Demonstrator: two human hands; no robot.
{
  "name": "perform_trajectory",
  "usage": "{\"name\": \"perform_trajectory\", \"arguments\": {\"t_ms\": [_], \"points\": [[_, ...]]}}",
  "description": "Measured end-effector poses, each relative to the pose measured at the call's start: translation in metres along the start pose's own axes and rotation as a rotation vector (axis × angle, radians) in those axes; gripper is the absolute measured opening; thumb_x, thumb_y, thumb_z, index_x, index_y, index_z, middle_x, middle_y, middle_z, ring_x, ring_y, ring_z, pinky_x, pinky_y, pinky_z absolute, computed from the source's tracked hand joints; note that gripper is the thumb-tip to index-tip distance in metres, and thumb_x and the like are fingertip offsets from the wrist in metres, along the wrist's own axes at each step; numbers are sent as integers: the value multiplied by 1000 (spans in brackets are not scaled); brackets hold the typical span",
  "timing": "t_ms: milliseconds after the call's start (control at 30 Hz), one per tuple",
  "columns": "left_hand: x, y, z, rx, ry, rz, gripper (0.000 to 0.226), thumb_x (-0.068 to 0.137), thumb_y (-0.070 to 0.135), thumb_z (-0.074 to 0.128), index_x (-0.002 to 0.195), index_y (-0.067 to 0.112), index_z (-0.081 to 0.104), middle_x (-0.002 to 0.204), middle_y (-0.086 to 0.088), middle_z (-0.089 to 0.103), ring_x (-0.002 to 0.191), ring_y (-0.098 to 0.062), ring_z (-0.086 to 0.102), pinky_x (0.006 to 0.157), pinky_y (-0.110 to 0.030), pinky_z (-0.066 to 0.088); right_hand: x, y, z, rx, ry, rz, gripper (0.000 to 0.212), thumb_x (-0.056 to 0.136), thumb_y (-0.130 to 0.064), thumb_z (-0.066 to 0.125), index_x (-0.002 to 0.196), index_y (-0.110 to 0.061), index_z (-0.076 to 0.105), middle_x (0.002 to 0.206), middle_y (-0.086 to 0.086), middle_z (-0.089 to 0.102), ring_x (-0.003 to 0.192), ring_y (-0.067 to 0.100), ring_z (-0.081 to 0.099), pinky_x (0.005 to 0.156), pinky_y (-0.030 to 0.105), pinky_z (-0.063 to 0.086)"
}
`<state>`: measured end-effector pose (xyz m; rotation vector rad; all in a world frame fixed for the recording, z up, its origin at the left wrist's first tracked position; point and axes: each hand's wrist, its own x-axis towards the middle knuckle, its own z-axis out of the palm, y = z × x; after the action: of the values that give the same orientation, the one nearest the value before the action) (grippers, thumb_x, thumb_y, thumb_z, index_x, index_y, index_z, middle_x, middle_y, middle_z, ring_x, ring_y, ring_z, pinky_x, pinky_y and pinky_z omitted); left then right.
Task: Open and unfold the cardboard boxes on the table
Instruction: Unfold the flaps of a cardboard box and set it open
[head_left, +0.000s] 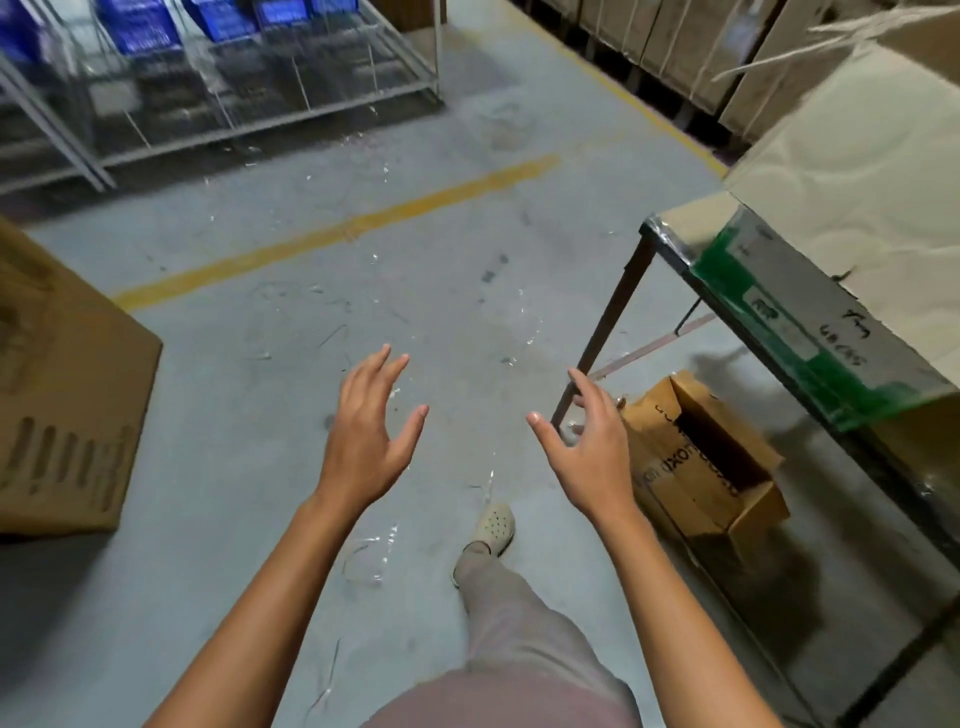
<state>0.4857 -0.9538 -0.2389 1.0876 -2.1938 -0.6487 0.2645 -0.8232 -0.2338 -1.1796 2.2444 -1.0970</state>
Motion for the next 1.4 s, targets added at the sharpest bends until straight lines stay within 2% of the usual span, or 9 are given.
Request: {"name": "perform_trajectory", "arguments": {"t_ms": [100,367,600,667,767,933,1200,1300,1400], "points": [[69,-26,2,78,13,18,53,93,36,57,138,9,53,149,-10,45,136,-33,40,115,-34,29,74,2,24,-97,-26,-54,67,92,-50,64,149,-24,41,154,2,40,143,20,33,116,45,35],[240,-46,25,122,-17,12,52,92,42,54,134,11,56,147,-11,47,135,-34,41,114,-41,33,253,-23,36,-87,-17,-68,69,90,-44,68,149,-17,44,154,8,40,142,28,35,113,45,37],[380,-59,69,52,-52,69,48,92,41,55,128,10,61,147,-12,47,133,-34,42,115,-21,21,376,-27,30,-44,97,-12,64,90,-38,70,146,-15,48,152,8,43,141,24,37,112,40,36],[426,-72,88,36,-75,96,48,92,42,54,127,10,61,147,-12,47,133,-34,43,115,-19,19,415,-22,35,-33,133,15,66,90,-43,69,146,-16,48,152,8,43,141,24,38,112,44,39],[504,-90,119,-9,-112,134,48,92,43,54,128,11,61,148,-11,46,133,-32,43,110,-27,27,482,-15,42,0,192,69,69,87,-52,64,145,-19,47,150,4,44,138,23,42,105,50,45],[634,-106,153,-75,-209,234,49,92,44,54,130,13,59,149,-8,44,135,-30,42,109,-25,26,583,-20,42,36,334,175,78,81,-65,54,146,-23,44,147,-2,44,132,21,46,101,50,48],[824,-52,217,-164,-347,511,48,93,43,55,130,14,58,149,-7,45,130,-31,45,110,-22,27,693,-30,-9,18,601,255,75,84,-61,56,147,-21,43,149,-3,43,134,19,46,102,49,48],[878,-10,257,-227,-380,595,48,93,44,55,131,14,58,150,-7,44,132,-28,43,111,-36,35,726,-17,-43,-8,718,273,74,85,-60,56,147,-22,43,150,-2,42,135,20,45,102,50,48],[919,39,305,-272,-418,707,49,92,44,54,131,14,58,149,-9,44,131,-29,43,109,-26,29,754,2,-84,-37,837,278,73,86,-59,55,148,-23,41,151,-2,41,135,18,44,103,50,48]]}}
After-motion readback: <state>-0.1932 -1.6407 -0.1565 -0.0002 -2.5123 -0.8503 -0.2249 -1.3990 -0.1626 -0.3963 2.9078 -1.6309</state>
